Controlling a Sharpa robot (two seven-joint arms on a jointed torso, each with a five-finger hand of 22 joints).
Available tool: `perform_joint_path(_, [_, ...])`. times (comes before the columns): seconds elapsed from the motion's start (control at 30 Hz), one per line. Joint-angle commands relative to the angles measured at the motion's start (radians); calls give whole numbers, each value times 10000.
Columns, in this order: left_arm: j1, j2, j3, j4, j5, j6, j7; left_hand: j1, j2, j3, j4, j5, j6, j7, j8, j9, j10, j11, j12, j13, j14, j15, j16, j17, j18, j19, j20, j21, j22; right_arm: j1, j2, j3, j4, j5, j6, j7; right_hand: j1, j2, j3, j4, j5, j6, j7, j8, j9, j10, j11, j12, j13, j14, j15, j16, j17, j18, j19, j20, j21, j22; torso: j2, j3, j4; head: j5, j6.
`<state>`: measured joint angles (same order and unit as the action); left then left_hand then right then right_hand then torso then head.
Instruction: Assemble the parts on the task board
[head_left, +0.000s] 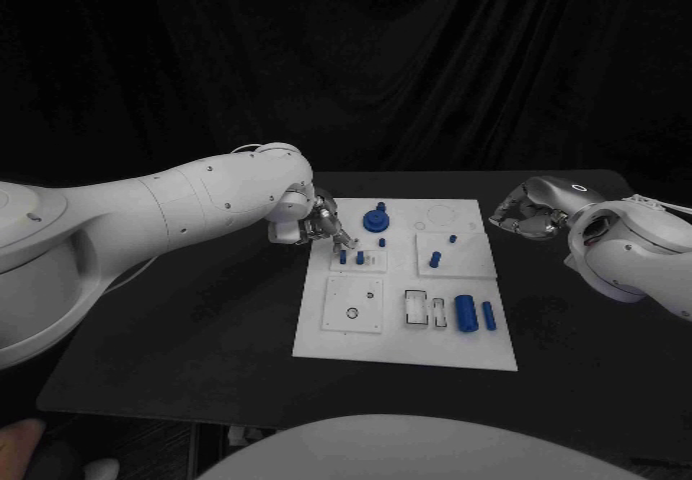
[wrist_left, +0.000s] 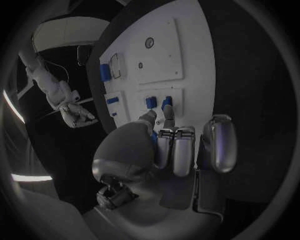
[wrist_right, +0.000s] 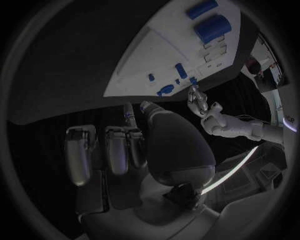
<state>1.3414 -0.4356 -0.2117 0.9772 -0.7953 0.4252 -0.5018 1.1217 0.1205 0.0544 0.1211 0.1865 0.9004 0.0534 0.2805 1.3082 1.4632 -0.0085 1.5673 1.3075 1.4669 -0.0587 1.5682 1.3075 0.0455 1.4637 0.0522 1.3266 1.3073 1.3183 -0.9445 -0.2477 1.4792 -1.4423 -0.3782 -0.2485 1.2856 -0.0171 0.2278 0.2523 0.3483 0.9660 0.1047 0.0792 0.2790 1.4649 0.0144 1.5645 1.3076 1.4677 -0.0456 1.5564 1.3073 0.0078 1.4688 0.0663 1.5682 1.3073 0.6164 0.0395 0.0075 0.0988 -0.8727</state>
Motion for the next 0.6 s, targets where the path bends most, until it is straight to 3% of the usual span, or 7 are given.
perform_joint_path(0.03, [-32,25,9,15,-366,-47,148,-153,36,18,-2,-82,-176,35,19,286,1076,-55,35,2633,1039,-67,26,2632,119,17,-61,-11,1876,0,5,6,8,-27,44,-151,115,9,14,-60,51,-38,-2,-30,-14,1059,-8,63,2632,981,-49,-34,2432,-78,1020,-49,26,2635,-4,1,5,-9,1])
perform_joint_path(0.6, [-181,94,9,-41,-589,-119,329,-211,91,201,-5,45,-250,110,-589,-179,1076,11,35,2633,1039,-13,26,2632,123,4,-19,-40,1868,0,37,6,4,-27,77,-167,125,7,23,-70,60,-35,-3,-30,-15,1059,-7,63,2632,980,-48,-35,2430,-78,1020,-49,26,2635,1,4,-1,-30,1])
